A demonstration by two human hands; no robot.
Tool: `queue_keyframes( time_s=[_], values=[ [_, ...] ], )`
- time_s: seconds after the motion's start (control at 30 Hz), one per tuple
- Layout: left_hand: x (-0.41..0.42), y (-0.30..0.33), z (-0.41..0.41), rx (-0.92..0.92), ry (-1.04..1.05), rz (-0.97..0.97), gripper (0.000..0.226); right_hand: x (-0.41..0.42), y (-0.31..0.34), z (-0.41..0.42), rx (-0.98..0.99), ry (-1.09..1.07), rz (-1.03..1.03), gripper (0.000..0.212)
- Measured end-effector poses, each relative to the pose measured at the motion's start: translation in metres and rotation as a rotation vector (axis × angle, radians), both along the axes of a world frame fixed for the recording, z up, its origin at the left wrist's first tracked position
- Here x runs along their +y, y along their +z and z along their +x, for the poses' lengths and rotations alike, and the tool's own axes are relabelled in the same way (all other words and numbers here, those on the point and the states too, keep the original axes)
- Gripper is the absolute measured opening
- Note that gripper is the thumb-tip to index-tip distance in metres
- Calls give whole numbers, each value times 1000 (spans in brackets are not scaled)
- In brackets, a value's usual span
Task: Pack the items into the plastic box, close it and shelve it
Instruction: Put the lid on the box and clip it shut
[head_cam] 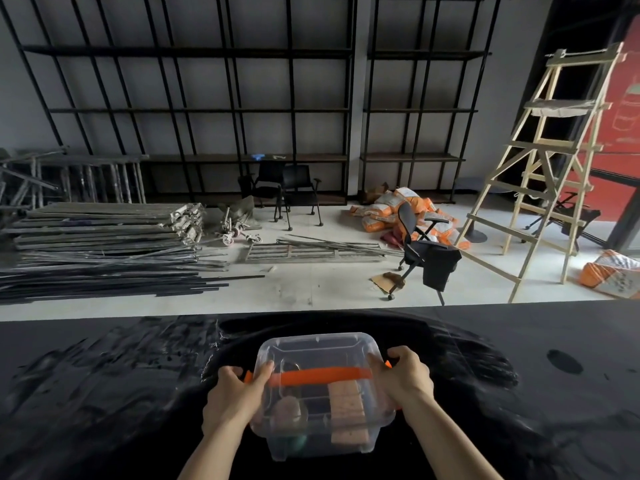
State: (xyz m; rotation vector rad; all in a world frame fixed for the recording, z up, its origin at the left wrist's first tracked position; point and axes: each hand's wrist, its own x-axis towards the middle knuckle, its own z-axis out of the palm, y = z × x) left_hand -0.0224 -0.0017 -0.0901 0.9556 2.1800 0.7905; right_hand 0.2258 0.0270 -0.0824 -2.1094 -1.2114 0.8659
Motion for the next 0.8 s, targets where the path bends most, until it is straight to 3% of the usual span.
queue_keyframes(
  time_s=[0.17,0.33,0.57,0.8],
  values=[
    [15,-4,-3,-36,-7,-46,78,8,2,-1,-15,-54,-74,79],
    [16,-5,-2,-11,10,14,57,10,-3,-5,4,-131,-96,65],
    [8,1,7,236,22,229,31,5,5,-13,-44,-170,125,37],
    [11,-13,10,358,0,319,27,-4,-6,-27,-267,-116,350,16]
  ],
)
